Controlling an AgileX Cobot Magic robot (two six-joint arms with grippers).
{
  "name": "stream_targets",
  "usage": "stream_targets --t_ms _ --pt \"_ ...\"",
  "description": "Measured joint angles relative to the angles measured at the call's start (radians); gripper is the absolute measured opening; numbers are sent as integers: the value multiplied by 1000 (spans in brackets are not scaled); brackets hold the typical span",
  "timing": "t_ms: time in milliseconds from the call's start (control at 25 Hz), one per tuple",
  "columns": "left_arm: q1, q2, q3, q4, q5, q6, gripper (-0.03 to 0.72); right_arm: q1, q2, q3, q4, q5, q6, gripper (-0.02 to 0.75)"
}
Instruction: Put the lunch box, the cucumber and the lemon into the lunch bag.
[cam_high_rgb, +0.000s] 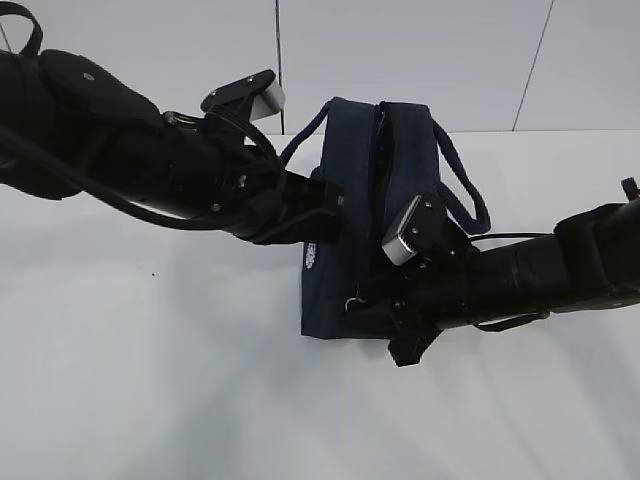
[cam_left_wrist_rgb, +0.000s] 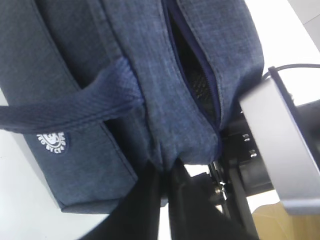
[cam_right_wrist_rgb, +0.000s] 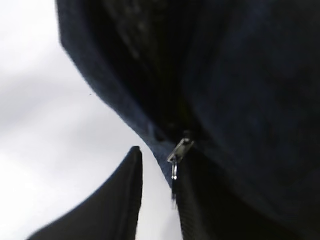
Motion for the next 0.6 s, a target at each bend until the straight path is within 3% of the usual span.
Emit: stream_targets --t_ms 600 --pt "0 0 0 0 0 0 -6 0 0 0 0 0 0 190"
